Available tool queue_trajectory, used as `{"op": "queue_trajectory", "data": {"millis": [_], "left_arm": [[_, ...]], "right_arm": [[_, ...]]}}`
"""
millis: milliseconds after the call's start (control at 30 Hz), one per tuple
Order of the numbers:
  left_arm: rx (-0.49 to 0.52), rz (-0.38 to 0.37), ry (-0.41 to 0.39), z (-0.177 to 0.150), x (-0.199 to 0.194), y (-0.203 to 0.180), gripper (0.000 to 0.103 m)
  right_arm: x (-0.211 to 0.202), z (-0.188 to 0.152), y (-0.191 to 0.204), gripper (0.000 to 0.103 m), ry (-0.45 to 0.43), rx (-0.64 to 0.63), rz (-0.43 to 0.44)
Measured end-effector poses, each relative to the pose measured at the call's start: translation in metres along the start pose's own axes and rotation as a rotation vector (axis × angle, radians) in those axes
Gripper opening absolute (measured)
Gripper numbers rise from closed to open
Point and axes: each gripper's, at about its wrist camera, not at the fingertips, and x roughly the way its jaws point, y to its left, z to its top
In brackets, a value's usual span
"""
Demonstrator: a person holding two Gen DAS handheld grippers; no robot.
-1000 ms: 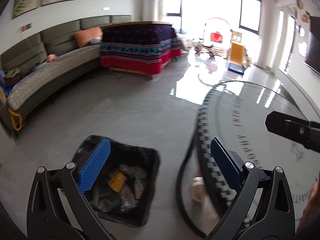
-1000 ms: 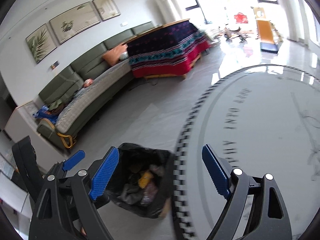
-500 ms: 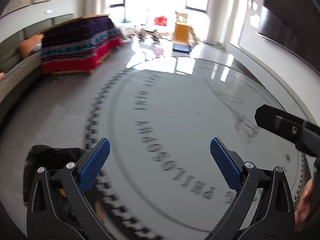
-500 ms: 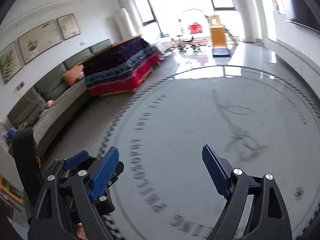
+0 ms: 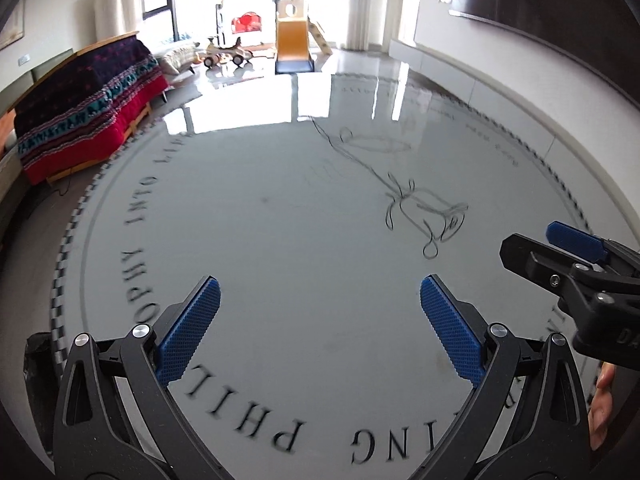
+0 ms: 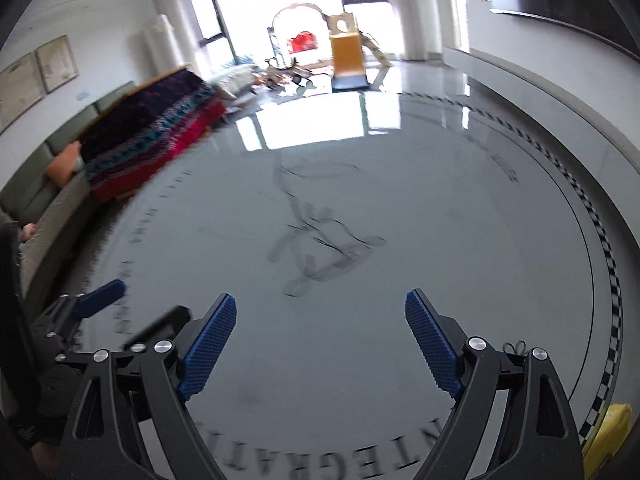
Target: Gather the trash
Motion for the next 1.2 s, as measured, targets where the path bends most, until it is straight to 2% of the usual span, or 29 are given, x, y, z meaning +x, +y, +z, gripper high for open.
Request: {"op": "queue_trajectory", "data": {"millis": [233, 367, 467, 567, 600, 733, 1200], "left_arm": [[-0.014, 0.016, 0.059, -0.006, 0.031, 0.002, 0.097], [-0.073, -0.007, 0.095, -0.003, 0.04, 0.013, 0.097], [-0.083, 0.007, 0.102, -0.002, 0.044, 0.012, 0.097], [-0.047, 0.054, 0.123, -0.003, 0.048, 0.004, 0.097], [-0.026, 0.076, 0.132, -0.003, 0.049, -0.002, 0.097], [-0.033, 0.068, 0.133, -0.003, 0.05, 0.0, 0.097], [-0.033, 0.068, 0.133, -0.003, 0.05, 0.0, 0.097]], "right_arm": [[0.027, -0.007, -0.01, 0.087, 0.029, 0.028, -0.066], [0.041, -0.007, -0.011, 0.087, 0.07, 0.015, -0.096], [0.044, -0.011, -0.007, 0.088, 0.076, -0.028, -0.13], [0.048, -0.011, -0.002, 0.092, 0.085, -0.063, -0.153], [0.049, -0.011, -0.002, 0.094, 0.089, -0.069, -0.154], [0.051, -0.012, -0.004, 0.1, 0.101, -0.075, -0.159], [0.049, -0.015, -0.004, 0.1, 0.105, -0.075, -0.167]]}}
